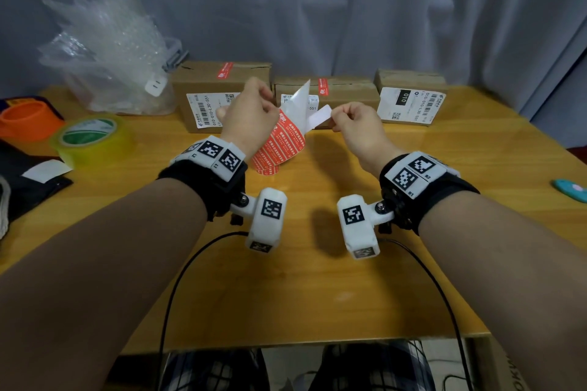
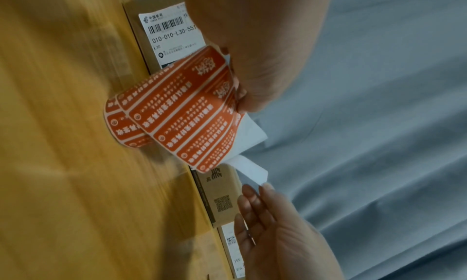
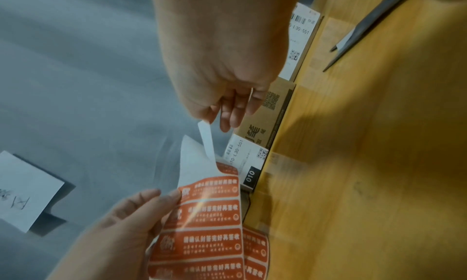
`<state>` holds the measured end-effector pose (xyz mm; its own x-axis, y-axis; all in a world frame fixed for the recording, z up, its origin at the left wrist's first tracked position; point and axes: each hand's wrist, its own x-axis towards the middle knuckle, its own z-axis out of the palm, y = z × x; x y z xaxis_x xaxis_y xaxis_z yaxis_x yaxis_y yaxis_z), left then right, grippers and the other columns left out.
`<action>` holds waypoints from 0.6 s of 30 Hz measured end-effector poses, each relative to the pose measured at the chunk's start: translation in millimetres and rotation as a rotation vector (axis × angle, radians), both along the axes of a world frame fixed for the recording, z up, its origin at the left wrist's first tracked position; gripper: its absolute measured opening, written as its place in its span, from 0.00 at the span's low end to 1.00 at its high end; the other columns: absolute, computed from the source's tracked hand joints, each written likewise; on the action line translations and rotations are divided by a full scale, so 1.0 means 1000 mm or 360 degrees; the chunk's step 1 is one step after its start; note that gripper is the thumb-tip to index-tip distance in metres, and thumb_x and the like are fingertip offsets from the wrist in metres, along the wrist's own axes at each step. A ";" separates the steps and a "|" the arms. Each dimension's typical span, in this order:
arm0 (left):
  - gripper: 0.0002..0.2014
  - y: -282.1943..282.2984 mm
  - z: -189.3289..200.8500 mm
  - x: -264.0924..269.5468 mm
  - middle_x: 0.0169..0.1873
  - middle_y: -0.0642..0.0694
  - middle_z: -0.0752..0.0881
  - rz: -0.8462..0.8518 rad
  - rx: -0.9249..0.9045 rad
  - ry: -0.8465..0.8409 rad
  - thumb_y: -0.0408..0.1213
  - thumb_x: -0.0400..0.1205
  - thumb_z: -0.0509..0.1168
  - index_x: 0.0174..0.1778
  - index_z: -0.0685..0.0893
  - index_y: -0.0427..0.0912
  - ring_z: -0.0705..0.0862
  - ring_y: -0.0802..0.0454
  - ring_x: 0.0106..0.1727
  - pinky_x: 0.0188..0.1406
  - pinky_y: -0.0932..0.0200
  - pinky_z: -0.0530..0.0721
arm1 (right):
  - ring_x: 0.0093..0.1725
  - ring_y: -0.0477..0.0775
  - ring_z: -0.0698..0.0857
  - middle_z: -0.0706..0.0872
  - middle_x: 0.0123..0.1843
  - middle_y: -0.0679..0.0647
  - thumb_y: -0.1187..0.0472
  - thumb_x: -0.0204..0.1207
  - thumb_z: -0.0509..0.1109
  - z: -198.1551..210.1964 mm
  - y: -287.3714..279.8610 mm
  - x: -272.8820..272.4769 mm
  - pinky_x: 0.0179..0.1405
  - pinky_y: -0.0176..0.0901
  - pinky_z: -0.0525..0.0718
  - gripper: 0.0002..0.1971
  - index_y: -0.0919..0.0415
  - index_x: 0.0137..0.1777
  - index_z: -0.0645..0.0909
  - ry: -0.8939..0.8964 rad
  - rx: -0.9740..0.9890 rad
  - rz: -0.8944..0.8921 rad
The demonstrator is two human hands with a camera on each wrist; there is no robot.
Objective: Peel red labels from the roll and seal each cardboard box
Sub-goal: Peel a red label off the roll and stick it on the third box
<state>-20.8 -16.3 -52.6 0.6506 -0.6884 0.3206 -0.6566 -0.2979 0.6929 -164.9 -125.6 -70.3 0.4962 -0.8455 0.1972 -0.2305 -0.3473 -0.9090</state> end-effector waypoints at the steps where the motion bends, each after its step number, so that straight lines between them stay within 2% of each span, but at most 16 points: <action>1: 0.08 0.001 0.000 0.001 0.32 0.58 0.81 0.0025 0.0011 0.0002 0.39 0.80 0.63 0.48 0.70 0.53 0.84 0.52 0.45 0.64 0.43 0.73 | 0.45 0.51 0.81 0.85 0.46 0.56 0.62 0.81 0.60 0.001 -0.002 -0.003 0.45 0.41 0.80 0.08 0.63 0.48 0.81 0.0003 0.0025 -0.0051; 3: 0.08 0.004 0.000 0.003 0.33 0.59 0.81 0.0036 0.0028 0.0065 0.39 0.79 0.63 0.47 0.70 0.53 0.83 0.53 0.44 0.66 0.43 0.70 | 0.44 0.53 0.79 0.84 0.45 0.59 0.63 0.81 0.60 0.002 -0.008 -0.008 0.44 0.44 0.79 0.10 0.64 0.45 0.82 0.0031 0.0067 -0.0165; 5: 0.08 0.006 0.001 0.003 0.33 0.58 0.81 -0.0010 0.0014 0.0167 0.39 0.78 0.65 0.41 0.71 0.56 0.84 0.52 0.45 0.64 0.37 0.74 | 0.42 0.55 0.77 0.83 0.43 0.64 0.62 0.80 0.60 0.003 -0.014 -0.015 0.42 0.46 0.77 0.11 0.66 0.42 0.81 0.0041 0.0102 -0.0285; 7: 0.07 0.007 0.001 0.002 0.33 0.58 0.82 -0.0066 0.0042 0.0205 0.42 0.75 0.66 0.35 0.74 0.56 0.86 0.50 0.46 0.61 0.34 0.78 | 0.39 0.55 0.75 0.78 0.39 0.63 0.63 0.79 0.59 0.004 -0.020 -0.021 0.38 0.44 0.74 0.15 0.77 0.46 0.81 0.0030 0.0106 -0.0389; 8: 0.06 0.008 0.001 0.001 0.34 0.58 0.83 -0.0118 0.0074 0.0216 0.44 0.73 0.66 0.33 0.76 0.57 0.86 0.49 0.48 0.60 0.33 0.78 | 0.38 0.55 0.74 0.77 0.38 0.62 0.63 0.79 0.59 0.005 -0.023 -0.024 0.36 0.43 0.73 0.16 0.79 0.47 0.80 0.0022 0.0096 -0.0428; 10: 0.04 0.008 0.002 -0.004 0.39 0.59 0.85 -0.0248 0.0177 0.0211 0.52 0.70 0.65 0.32 0.81 0.60 0.85 0.46 0.53 0.60 0.34 0.79 | 0.36 0.54 0.76 0.78 0.37 0.60 0.63 0.78 0.58 0.007 -0.025 -0.029 0.33 0.40 0.74 0.12 0.71 0.40 0.79 -0.0006 0.0051 -0.0453; 11: 0.06 0.008 0.003 -0.008 0.41 0.59 0.85 -0.0296 0.0225 0.0179 0.56 0.69 0.64 0.32 0.83 0.62 0.84 0.44 0.56 0.60 0.35 0.79 | 0.34 0.52 0.75 0.77 0.35 0.58 0.63 0.78 0.58 0.009 -0.024 -0.030 0.29 0.39 0.73 0.10 0.66 0.39 0.77 -0.0018 0.0022 -0.0447; 13: 0.09 0.007 0.010 -0.014 0.41 0.59 0.81 -0.0314 0.0197 0.0112 0.58 0.72 0.63 0.31 0.84 0.62 0.81 0.42 0.58 0.60 0.39 0.80 | 0.28 0.47 0.71 0.76 0.30 0.53 0.63 0.79 0.58 0.013 -0.021 -0.030 0.25 0.35 0.69 0.09 0.62 0.40 0.78 -0.0034 -0.0058 -0.0406; 14: 0.09 0.007 0.013 -0.016 0.39 0.58 0.79 -0.0323 0.0132 0.0106 0.56 0.75 0.64 0.34 0.85 0.59 0.81 0.45 0.56 0.60 0.42 0.80 | 0.27 0.45 0.71 0.76 0.29 0.50 0.62 0.79 0.59 0.015 -0.018 -0.030 0.24 0.34 0.69 0.09 0.62 0.41 0.79 -0.0056 -0.0099 -0.0380; 15: 0.09 0.006 0.018 -0.019 0.36 0.59 0.78 -0.0368 0.0066 0.0134 0.51 0.79 0.64 0.39 0.87 0.54 0.82 0.52 0.50 0.55 0.48 0.82 | 0.28 0.44 0.72 0.77 0.30 0.48 0.62 0.80 0.60 0.017 -0.015 -0.029 0.26 0.33 0.70 0.09 0.62 0.43 0.80 -0.0088 -0.0148 -0.0358; 16: 0.12 0.006 0.023 -0.022 0.34 0.58 0.79 -0.0425 0.0020 0.0206 0.48 0.81 0.63 0.43 0.88 0.46 0.81 0.59 0.41 0.47 0.55 0.82 | 0.30 0.43 0.74 0.78 0.32 0.46 0.62 0.80 0.60 0.020 -0.011 -0.028 0.29 0.32 0.71 0.08 0.61 0.46 0.81 -0.0123 -0.0209 -0.0335; 17: 0.14 0.005 0.026 -0.025 0.34 0.57 0.80 -0.0467 0.0008 0.0302 0.46 0.83 0.62 0.45 0.88 0.41 0.80 0.62 0.36 0.39 0.61 0.80 | 0.34 0.43 0.77 0.80 0.35 0.46 0.62 0.80 0.61 0.022 -0.007 -0.027 0.32 0.31 0.73 0.07 0.60 0.47 0.81 -0.0152 -0.0287 -0.0305; 18: 0.15 0.004 0.030 -0.027 0.35 0.55 0.82 -0.0483 0.0024 0.0390 0.46 0.83 0.61 0.44 0.88 0.40 0.79 0.60 0.35 0.34 0.64 0.77 | 0.37 0.44 0.78 0.82 0.39 0.47 0.61 0.80 0.62 0.025 -0.003 -0.026 0.36 0.31 0.75 0.06 0.59 0.48 0.81 -0.0166 -0.0391 -0.0271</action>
